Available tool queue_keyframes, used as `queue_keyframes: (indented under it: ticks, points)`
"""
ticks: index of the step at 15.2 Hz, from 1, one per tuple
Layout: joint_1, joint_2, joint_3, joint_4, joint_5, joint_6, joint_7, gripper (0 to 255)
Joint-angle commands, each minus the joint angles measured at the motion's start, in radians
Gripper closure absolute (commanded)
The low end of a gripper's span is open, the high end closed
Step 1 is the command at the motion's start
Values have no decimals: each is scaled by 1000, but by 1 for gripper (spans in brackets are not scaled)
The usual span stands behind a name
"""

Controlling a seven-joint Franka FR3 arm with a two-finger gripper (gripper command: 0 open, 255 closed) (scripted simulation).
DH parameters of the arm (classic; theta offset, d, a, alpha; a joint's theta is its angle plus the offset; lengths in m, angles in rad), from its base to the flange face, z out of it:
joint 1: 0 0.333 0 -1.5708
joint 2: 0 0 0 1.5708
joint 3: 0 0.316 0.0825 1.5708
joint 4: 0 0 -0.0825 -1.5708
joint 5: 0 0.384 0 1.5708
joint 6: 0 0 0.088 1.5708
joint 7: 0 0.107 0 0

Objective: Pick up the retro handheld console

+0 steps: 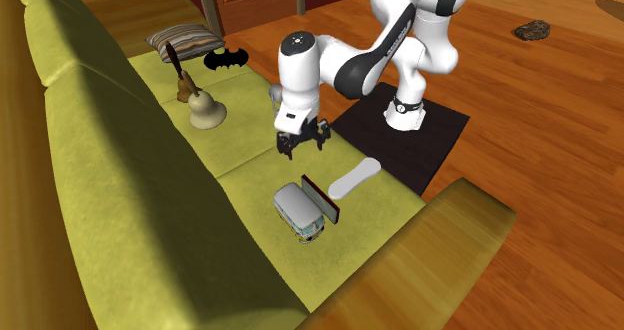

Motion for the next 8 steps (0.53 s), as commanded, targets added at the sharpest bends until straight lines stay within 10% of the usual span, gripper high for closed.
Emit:
queue_keyframes:
  ticks: [1,8]
  points:
    - [-4,83,18,81,7,-1,-56,0]
    - [-8,139,30,71,15,66,-80,0]
